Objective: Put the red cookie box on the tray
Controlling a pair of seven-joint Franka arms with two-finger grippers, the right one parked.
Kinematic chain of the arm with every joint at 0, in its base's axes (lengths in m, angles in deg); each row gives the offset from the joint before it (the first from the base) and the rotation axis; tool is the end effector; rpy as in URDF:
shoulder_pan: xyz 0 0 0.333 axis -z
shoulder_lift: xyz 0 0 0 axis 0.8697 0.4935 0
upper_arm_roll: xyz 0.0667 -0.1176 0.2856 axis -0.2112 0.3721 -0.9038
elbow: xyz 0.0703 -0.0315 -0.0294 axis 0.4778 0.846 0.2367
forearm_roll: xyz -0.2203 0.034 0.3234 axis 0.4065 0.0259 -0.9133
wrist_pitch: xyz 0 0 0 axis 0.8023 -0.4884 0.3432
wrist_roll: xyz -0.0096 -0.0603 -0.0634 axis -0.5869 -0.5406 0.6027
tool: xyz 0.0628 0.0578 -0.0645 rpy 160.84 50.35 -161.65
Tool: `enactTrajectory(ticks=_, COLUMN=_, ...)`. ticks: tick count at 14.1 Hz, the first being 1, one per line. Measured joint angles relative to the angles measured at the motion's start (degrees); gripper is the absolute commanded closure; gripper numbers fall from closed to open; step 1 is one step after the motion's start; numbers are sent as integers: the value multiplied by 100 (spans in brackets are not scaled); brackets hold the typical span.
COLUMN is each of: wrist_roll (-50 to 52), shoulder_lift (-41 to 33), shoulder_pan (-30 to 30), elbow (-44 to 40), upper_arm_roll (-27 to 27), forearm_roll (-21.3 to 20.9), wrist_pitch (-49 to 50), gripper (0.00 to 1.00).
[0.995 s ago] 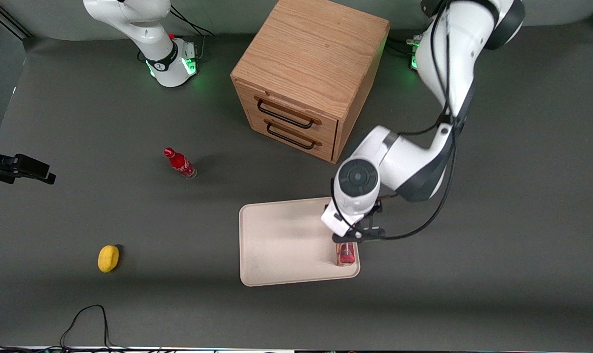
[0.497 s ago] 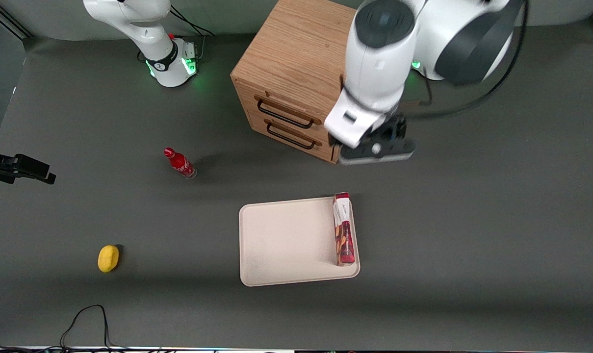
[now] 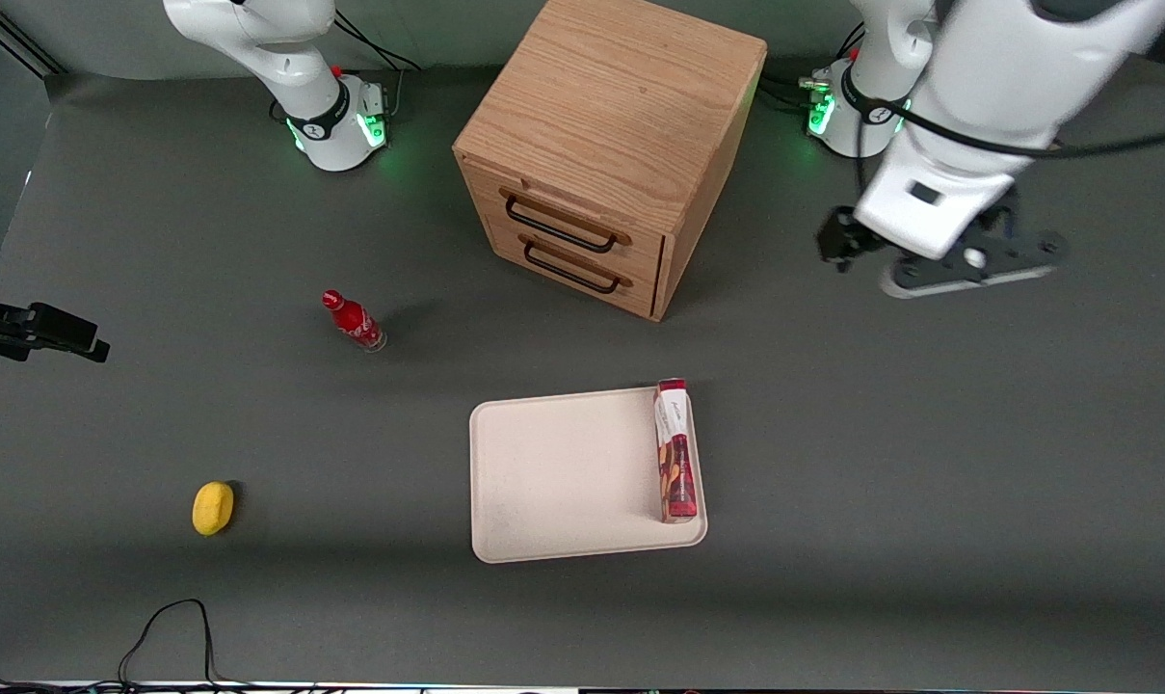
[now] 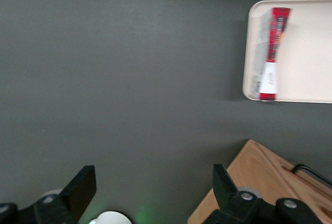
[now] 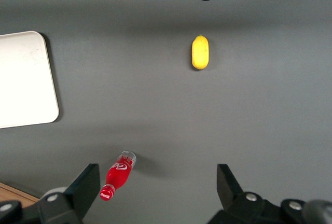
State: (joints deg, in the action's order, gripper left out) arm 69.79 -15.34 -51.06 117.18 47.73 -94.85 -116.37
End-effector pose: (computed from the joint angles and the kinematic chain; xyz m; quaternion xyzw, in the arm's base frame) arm 0.5512 -0.2059 0.6287 -0.9960 -0.0581 0.0235 0.0632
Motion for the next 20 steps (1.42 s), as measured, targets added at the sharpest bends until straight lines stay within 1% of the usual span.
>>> enactTrajectory(ticks=2, wrist_roll=-376, shoulder_lift=-336, shoulder_pan=-453, elbow=776, upper_arm_roll=-11, forearm_roll=80, wrist_pitch=-533, gripper=0)
enactTrajectory(ticks=5, wrist_roll=-666, shoulder_lift=-746, shoulder_pan=-867, elbow=1647, upper_arm_roll=-20, forearm_roll=190, wrist_pitch=-1080, gripper=0)
enactTrajectory(ticks=7, wrist_roll=-945, shoulder_lift=-865, shoulder_pan=-1136, elbow=1857, upper_arm_roll=-26, forearm_roll=212, wrist_pitch=-1181, gripper=0)
enactTrajectory(ticks=9, wrist_roll=-1326, shoulder_lift=-896, shoulder_pan=-1388, elbow=1905, upper_arm_roll=-119, forearm_roll=350, wrist_pitch=-1236, gripper=0)
enactTrajectory(ticks=12, wrist_roll=-1870, shoulder_lift=-900, shoulder_pan=-1125, elbow=1933, upper_arm_roll=-906, forearm_roll=619, wrist_pitch=-1386, gripper=0)
enactTrajectory(ticks=13, wrist_roll=-1945, shoulder_lift=-900, shoulder_pan=-1048, elbow=1947, upper_arm_roll=-1056, forearm_roll=662, wrist_pitch=-1446, gripper=0)
enactTrajectory(ticks=17, wrist_roll=-1975, shoulder_lift=-898, shoulder_pan=-898, elbow=1979, upper_arm_roll=-1115, forearm_roll=751, wrist_pitch=-1571, gripper=0)
enactTrajectory(ticks=20, wrist_roll=-1975, shoulder_lift=-898, shoulder_pan=-870, elbow=1973, upper_arm_roll=-1129, forearm_roll=903, wrist_pitch=-1572, gripper=0)
